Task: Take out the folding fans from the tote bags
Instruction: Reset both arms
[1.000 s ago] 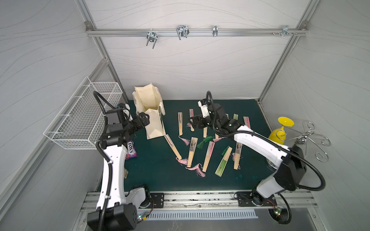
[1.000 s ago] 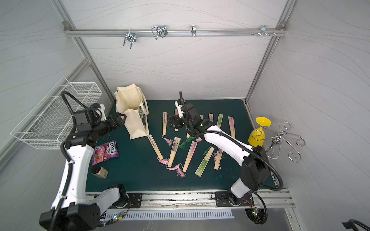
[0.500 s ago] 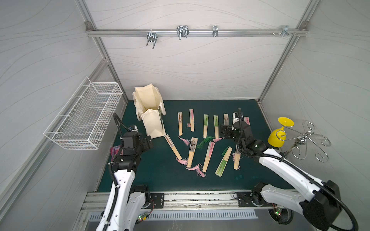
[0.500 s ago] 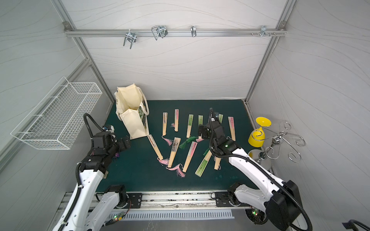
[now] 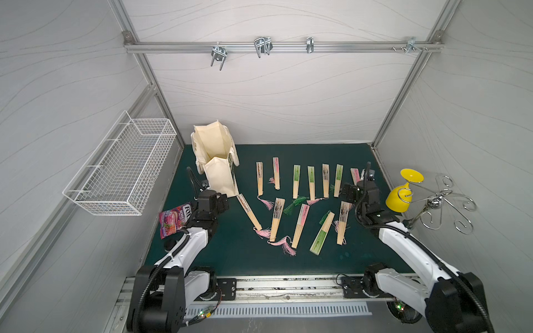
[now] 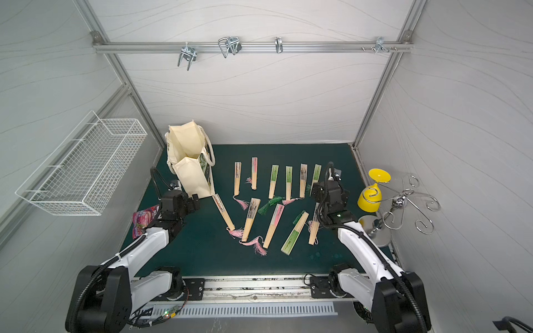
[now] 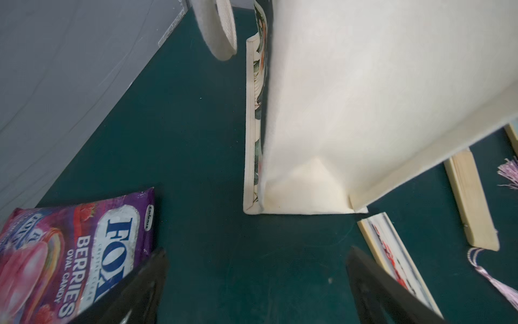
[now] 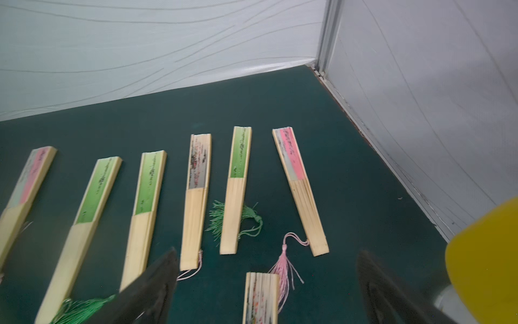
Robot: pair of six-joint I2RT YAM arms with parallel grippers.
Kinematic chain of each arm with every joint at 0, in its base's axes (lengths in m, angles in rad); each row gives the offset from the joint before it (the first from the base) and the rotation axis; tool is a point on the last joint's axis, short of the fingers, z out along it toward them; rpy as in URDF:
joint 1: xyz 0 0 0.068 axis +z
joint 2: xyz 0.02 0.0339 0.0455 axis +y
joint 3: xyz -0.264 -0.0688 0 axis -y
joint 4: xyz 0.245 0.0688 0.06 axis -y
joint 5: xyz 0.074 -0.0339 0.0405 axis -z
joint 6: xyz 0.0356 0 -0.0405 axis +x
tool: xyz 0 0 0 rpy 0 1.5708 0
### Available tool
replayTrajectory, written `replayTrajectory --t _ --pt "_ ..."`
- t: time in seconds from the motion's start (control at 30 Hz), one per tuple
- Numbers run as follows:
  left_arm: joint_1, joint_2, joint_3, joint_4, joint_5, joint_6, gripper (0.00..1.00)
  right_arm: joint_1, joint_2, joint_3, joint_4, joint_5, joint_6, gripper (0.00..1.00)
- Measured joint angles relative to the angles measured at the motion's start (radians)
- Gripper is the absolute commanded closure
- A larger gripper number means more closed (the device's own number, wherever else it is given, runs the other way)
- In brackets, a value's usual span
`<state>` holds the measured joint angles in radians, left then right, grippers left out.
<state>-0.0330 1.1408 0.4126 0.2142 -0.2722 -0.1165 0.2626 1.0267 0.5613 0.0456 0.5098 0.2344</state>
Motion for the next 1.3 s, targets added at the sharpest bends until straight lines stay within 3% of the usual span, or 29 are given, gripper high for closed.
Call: replayTrajectory --t 0.3,0.57,0.97,1.2,1.3 --pt "0.058 0.182 -0.033 0.367 0.154 0.058 0.01 -0.072 0.032 -0.145 0.26 -0.044 -0.113 0.01" --pt "0.112 0.377 -0.091 0.663 0.252 0.053 0.01 -0.164 0.107 -0.2 0.418 -0.127 -0.13 0.01" --pt "0.125 0.404 -0.025 0.629 0.319 0.053 0.01 -0.189 0.278 -0.211 0.607 -0.304 -0.158 0.01" --pt "0.124 0.404 -0.025 0.628 0.322 0.053 0.01 -0.198 0.488 -0.21 0.789 -0.448 -0.184 0.01" --pt "0.124 0.404 -0.024 0.624 0.321 0.053 0.01 -0.199 0.539 -0.192 0.776 -0.496 -0.198 0.01"
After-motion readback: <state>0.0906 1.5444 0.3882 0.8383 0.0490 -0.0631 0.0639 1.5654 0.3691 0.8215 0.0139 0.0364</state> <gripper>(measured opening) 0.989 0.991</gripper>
